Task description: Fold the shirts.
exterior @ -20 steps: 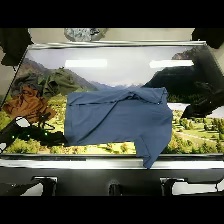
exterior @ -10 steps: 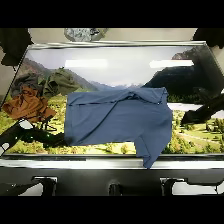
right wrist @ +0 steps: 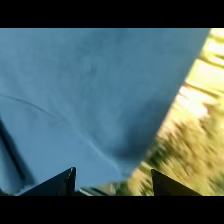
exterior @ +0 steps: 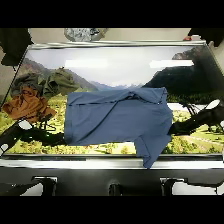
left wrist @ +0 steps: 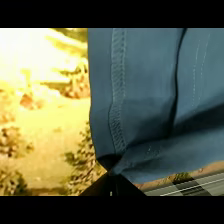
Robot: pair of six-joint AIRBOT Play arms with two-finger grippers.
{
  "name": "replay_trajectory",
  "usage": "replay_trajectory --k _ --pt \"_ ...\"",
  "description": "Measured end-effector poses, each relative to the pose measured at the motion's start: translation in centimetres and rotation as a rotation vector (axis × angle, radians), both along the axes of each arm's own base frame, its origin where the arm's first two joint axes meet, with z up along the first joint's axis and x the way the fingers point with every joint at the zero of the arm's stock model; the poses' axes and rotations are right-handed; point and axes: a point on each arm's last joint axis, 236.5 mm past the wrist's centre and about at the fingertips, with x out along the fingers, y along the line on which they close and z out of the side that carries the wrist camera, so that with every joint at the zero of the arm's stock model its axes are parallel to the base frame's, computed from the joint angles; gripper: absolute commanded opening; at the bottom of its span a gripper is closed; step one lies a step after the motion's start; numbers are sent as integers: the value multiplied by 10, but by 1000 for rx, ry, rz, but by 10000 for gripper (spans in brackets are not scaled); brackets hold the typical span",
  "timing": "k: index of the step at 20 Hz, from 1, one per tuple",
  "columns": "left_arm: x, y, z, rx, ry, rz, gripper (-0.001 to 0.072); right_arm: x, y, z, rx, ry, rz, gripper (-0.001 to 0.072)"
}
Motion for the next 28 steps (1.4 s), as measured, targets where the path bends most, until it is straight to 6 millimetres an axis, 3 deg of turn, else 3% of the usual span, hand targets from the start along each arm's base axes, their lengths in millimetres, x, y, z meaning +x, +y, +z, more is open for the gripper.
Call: replay_trajectory --k 1,2,3,4,7,8,10,12,14,15,16,18,20,22,24,28 --pt "0 0 0 0 -4 -4 19 0 2 -6 -5 -3 -8 511" --pt "1 0 1 0 -8 -5 19 0 6 -9 -1 -1 -13 377" --pt "2 0 1 1 -15 -6 19 1 11 -13 -3 -4 -9 146" --pt "4 1 2 3 -23 -7 18 4 15 -17 -15 -13 -10 37" --pt "22 4 16 15 -94 -16 16 13 26 -12 -22 -37 38 36" --pt "33 6 28 23 -141 -20 16 19 28 -2 -21 -61 65 36" --pt "70 12 73 54 -307 -20 16 46 23 35 -53 -177 109 36" --pt "116 21 158 107 -577 -7 17 87 11 103 -140 -393 134 37" --pt "145 30 269 167 -886 27 17 128 -3 212 -277 -716 126 37" --pt "148 35 338 202 -1061 66 17 138 -8 276 -359 -890 112 36" --pt "142 40 403 230 -1219 120 17 137 -10 348 -441 -1078 90 36" --pt "106 47 513 241 -1476 244 17 103 -5 463 -561 -1369 30 36" --pt "63 45 577 216 -1636 315 17 49 5 547 -647 -1590 -37 36" --pt "24 43 617 196 -1752 361 17 -2 11 597 -723 -1728 -84 36" --pt "-1 41 638 180 -1819 384 17 -36 14 619 -780 -1794 -110 36" --pt "-23 39 656 166 -1881 405 17 -61 16 620 -812 -1779 -112 35"
